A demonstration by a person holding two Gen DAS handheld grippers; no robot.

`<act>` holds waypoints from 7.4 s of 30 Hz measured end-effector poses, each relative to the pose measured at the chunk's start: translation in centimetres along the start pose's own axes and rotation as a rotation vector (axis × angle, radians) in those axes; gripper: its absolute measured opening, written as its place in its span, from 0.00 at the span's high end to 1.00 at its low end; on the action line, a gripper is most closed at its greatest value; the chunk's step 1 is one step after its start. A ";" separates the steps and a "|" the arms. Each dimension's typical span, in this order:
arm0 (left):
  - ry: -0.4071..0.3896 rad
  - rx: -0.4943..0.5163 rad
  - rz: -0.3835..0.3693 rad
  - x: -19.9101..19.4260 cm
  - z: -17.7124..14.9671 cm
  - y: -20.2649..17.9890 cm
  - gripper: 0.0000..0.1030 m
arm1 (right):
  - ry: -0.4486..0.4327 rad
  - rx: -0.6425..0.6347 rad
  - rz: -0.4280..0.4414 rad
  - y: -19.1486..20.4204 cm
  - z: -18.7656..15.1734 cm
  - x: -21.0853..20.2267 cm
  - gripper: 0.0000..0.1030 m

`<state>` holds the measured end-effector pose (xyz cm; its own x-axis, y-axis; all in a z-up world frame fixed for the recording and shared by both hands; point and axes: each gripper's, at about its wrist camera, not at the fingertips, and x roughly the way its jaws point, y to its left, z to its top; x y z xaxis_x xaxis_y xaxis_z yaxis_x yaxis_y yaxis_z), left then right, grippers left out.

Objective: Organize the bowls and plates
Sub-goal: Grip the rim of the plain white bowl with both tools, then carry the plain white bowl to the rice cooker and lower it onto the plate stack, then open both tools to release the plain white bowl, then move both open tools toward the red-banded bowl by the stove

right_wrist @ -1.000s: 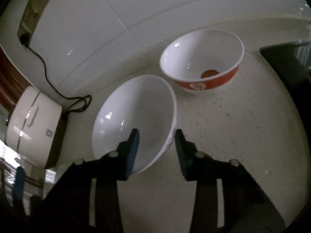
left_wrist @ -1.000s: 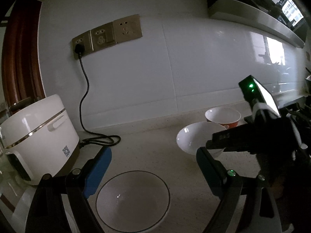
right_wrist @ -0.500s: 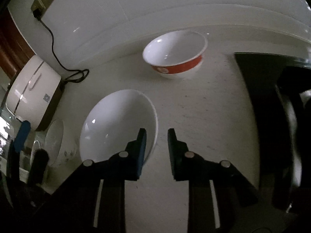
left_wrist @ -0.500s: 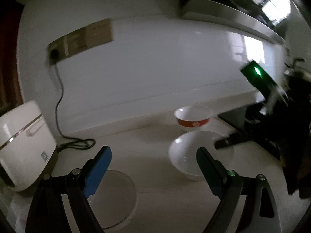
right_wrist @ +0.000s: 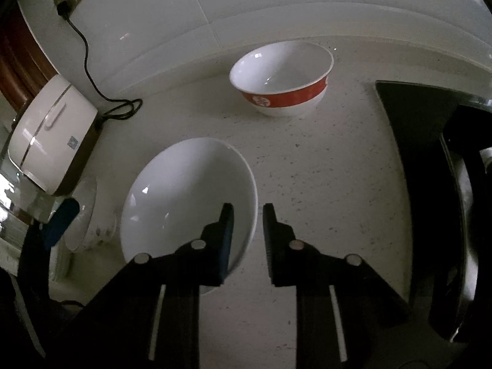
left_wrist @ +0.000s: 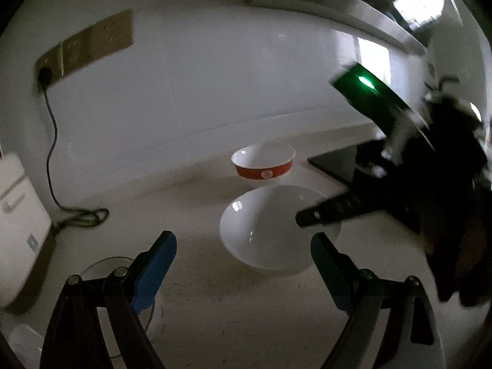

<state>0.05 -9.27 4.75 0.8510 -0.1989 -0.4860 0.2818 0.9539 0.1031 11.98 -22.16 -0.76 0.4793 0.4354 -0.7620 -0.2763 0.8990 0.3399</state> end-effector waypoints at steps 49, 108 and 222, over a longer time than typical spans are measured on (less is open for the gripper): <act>0.275 -0.251 -0.046 6.3 1.1 2.1 0.91 | 0.042 -0.112 -0.004 1.1 -2.3 -1.1 0.81; 0.088 -0.542 0.147 -2.5 0.4 13.4 0.82 | -0.188 -0.051 0.372 9.6 -2.8 -1.3 0.79; 0.254 -0.242 -0.197 11.1 1.9 0.9 0.00 | -0.181 0.394 -0.050 -9.4 7.6 2.4 0.12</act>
<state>10.59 -11.00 1.06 0.6456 -0.3507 -0.6784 0.2904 0.9343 -0.2067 22.04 -29.20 -1.62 0.6323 0.3609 -0.6855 0.0730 0.8532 0.5165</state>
